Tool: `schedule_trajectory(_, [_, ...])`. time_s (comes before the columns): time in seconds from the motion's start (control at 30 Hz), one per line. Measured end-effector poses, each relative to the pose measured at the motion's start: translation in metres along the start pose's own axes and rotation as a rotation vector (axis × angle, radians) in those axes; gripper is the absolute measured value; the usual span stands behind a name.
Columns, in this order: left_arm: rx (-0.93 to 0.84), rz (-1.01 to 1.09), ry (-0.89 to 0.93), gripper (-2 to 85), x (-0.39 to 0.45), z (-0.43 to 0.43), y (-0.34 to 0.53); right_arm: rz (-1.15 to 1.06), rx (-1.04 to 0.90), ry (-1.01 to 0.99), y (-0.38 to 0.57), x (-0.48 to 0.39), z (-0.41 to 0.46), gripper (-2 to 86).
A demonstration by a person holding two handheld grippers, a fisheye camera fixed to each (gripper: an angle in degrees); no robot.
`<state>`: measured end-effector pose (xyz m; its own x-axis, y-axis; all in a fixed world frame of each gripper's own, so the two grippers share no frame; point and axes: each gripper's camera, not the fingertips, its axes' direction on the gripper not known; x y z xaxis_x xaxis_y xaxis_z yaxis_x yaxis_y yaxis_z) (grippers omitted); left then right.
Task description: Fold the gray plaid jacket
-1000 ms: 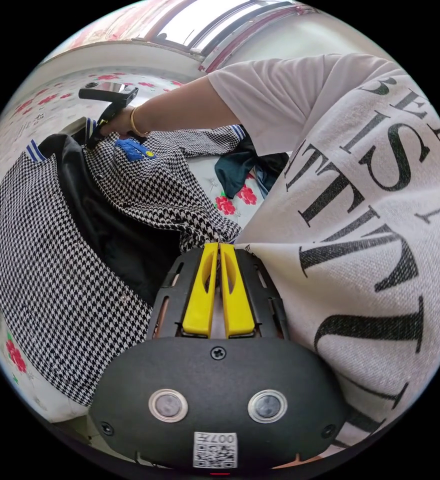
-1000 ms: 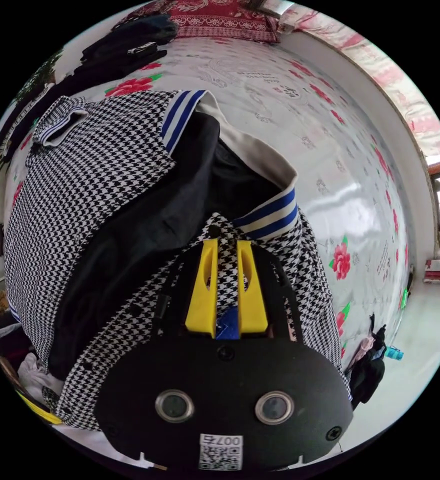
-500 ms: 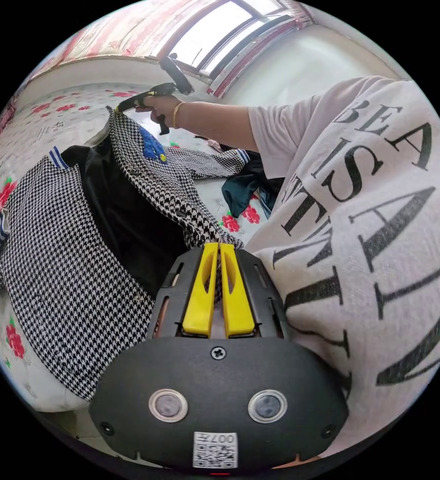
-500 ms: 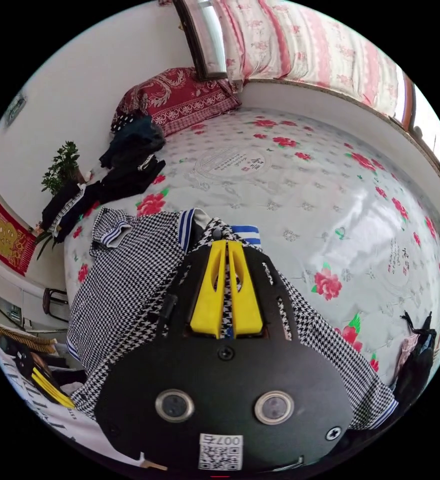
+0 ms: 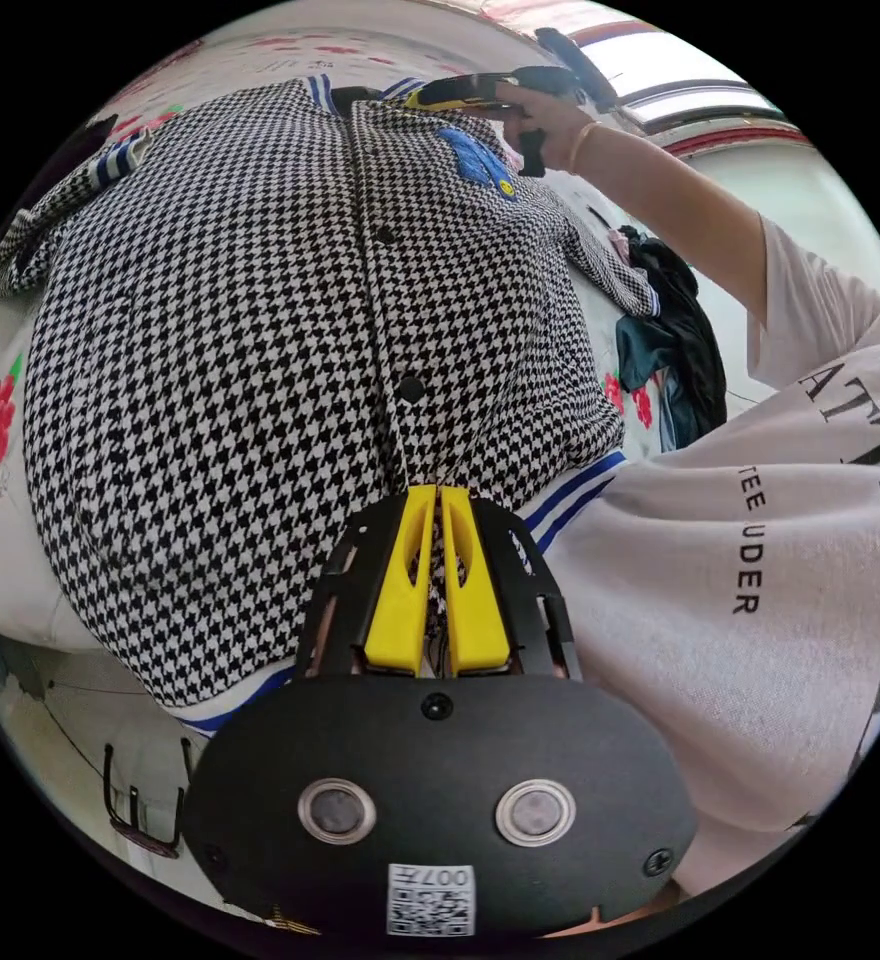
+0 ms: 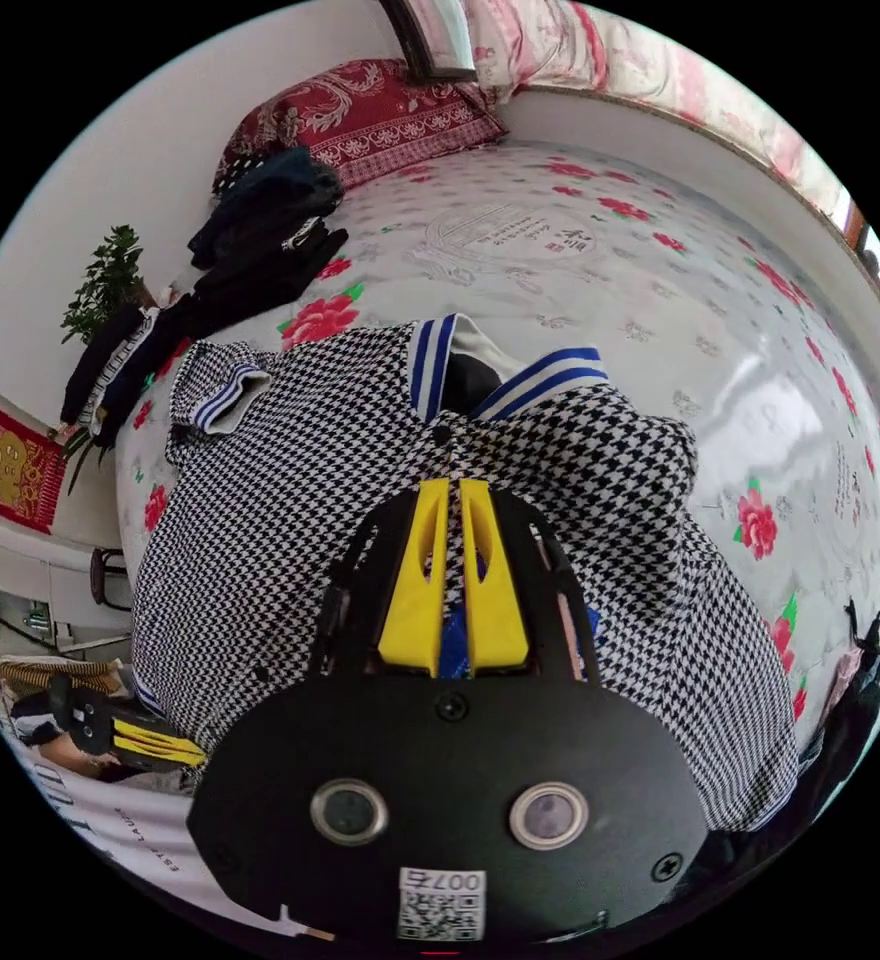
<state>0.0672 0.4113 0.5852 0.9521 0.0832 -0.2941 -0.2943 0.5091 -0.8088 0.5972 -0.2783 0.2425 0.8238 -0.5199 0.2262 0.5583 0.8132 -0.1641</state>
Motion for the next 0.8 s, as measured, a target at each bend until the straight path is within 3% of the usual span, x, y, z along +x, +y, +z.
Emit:
schedule_trajectory(0.13, [-0.017, 0.024, 0.047, -0.9, -0.006, 0.01, -0.013, 0.009, 0.053, 0.013, 0.104, 0.016, -0.06, 4.4])
schedule_trajectory(0.27, [-0.044, 0.054, 0.065, -0.9, -0.004, 0.017, -0.025, 0.073, -0.152, 0.071, 0.223, 0.022, -0.084, 7.2])
schedule_trajectory(0.37, [-0.057, 0.101, 0.029, -1.0, 0.007, 0.02, -0.03, 0.149, -0.258, -0.004, 0.297, 0.005, -0.098, 8.7])
schedule_trajectory(0.6, [-0.063, 0.101, -0.106, -0.9, 0.045, 0.026, -0.034, 0.002, -0.203, -0.146, 0.359, -0.083, -0.111, 9.7])
schedule_trajectory(0.8, [0.0, 0.013, -0.206, -0.9, 0.071, 0.037, -0.023, -0.191, -0.217, 0.035, 0.366, -0.123, -0.083, 7.8])
